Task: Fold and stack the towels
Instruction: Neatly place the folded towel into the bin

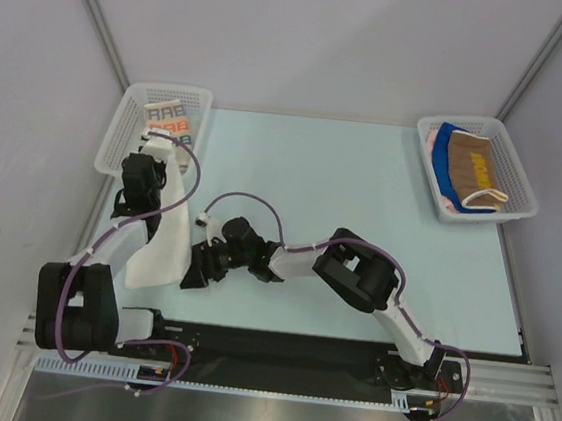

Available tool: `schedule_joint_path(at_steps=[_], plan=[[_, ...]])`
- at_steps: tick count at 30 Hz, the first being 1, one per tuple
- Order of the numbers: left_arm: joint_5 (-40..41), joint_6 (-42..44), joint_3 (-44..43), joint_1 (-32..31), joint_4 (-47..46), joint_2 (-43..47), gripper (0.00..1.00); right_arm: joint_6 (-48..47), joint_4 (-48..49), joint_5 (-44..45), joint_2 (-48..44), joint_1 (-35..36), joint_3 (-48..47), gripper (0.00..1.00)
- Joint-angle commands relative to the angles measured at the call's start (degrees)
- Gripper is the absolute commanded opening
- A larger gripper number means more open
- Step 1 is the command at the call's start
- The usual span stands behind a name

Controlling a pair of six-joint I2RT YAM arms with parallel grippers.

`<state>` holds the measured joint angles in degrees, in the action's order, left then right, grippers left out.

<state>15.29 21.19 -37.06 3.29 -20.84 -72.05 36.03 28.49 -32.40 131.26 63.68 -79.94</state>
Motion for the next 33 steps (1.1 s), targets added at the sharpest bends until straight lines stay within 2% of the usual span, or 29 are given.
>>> schedule_joint_path(at_steps=[1, 5, 12, 17, 33], plan=[[-1.0, 0.7, 0.1, 1.4, -10.3, -2.5, 0.0, 0.8, 6.1, 0.8, 0.1, 0.2, 0.9, 0.66], [-1.0, 3.3, -1.3, 1.6, -15.9, -5.7, 0.0, -0.5, 7.2, 1.6, -3.4, -0.9, 5.7, 0.72], [-3.1, 4.8, -5.9, 3.3, -22.0, -12.2, 0.0, -0.3, 9.8, 1.5, -11.2, -5.9, 15.2, 0.72], [-7.2, 9.4, -4.7, 3.7, -33.6, -16.8, 0.0, -1.8, 8.3, 1.5, -16.3, -7.9, 19.2, 0.72], [-17.7, 13.9, -18.7, 5.9, -36.3, -27.0, 0.0, -1.5, 9.4, 0.1, -26.5, -12.9, 27.8, 0.72]])
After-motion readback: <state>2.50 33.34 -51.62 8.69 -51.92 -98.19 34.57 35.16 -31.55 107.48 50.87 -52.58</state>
